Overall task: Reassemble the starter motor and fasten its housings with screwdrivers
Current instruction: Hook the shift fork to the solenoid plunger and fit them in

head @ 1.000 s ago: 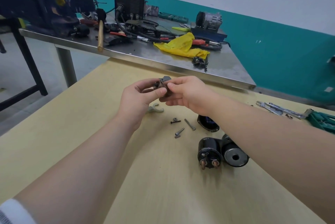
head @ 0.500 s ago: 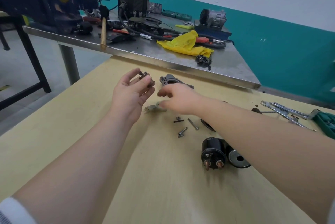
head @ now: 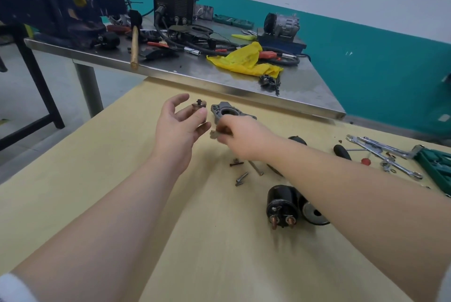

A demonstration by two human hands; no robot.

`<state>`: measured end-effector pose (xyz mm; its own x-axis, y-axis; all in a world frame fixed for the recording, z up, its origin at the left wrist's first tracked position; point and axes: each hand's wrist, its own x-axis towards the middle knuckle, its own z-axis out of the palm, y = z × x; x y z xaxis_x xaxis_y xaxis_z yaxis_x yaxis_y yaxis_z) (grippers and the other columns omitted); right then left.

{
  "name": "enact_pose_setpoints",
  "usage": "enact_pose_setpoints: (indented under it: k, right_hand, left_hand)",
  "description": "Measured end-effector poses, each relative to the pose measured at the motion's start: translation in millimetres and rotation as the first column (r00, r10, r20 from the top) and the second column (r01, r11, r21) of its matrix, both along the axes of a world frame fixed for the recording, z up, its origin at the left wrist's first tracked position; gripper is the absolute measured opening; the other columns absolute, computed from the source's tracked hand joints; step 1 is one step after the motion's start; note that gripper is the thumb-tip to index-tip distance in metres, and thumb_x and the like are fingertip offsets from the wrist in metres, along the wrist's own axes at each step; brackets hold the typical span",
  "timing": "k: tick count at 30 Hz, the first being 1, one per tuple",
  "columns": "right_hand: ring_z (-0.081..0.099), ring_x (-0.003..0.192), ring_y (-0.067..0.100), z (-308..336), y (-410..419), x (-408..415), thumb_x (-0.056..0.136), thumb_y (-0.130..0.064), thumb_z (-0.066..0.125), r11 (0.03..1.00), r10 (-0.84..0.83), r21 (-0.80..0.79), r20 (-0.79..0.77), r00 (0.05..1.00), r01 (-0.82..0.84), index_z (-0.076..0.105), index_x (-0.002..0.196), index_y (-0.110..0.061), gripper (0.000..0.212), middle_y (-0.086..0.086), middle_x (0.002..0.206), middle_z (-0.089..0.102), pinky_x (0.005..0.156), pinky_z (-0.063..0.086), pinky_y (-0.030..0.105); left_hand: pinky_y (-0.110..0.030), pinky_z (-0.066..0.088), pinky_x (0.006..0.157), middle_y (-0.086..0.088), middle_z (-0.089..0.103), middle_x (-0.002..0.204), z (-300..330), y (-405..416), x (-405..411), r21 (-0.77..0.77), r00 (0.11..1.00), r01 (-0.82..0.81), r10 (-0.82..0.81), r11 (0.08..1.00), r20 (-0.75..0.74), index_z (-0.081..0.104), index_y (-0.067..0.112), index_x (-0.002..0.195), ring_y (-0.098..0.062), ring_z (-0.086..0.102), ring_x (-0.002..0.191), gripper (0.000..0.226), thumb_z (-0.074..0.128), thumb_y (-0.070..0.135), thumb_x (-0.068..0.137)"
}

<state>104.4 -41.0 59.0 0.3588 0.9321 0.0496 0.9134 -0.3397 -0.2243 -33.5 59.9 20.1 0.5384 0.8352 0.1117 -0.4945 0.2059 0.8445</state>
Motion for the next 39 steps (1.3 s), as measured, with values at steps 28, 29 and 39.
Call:
enact_pose_setpoints:
  k: [28,29,39]
  right_hand:
    - [0.065,0.105,0.024,-47,-198,-6,0.093,-0.003,0.072,0.616,0.015,0.788,0.010,1.000,-0.017,0.076,0.112,-0.002,0.020,0.005,0.110,0.070,0.090,0.052,0.046]
    - [0.065,0.105,0.025,-46,-198,-5,0.093,-0.001,0.071,0.614,0.021,0.789,0.008,1.000,-0.019,0.076,0.112,-0.001,0.020,0.005,0.110,0.070,0.090,0.052,0.046]
    - [0.064,0.106,0.022,-46,-199,-9,0.097,-0.007,0.069,0.617,0.079,0.787,-0.061,0.995,-0.001,0.075,0.115,-0.002,0.019,0.005,0.111,0.070,0.090,0.052,0.036]
  left_hand:
    - [-0.018,0.056,0.088,0.008,0.075,0.105,-5,-120,-2,0.821,0.974,0.145,0.067,0.552,-0.217,0.073,0.031,0.109,-0.020,0.074,0.100,0.032,0.088,0.036,0.081]
    - [-0.017,0.055,0.088,0.010,0.074,0.106,-5,-120,-3,0.851,0.975,0.122,0.097,0.511,-0.198,0.071,0.031,0.109,-0.020,0.073,0.100,0.031,0.087,0.036,0.082]
    - [-0.019,0.050,0.084,0.016,0.067,0.113,-4,-118,-3,0.961,0.980,-0.005,0.194,0.278,-0.051,0.067,0.029,0.110,-0.011,0.068,0.103,0.028,0.086,0.024,0.089]
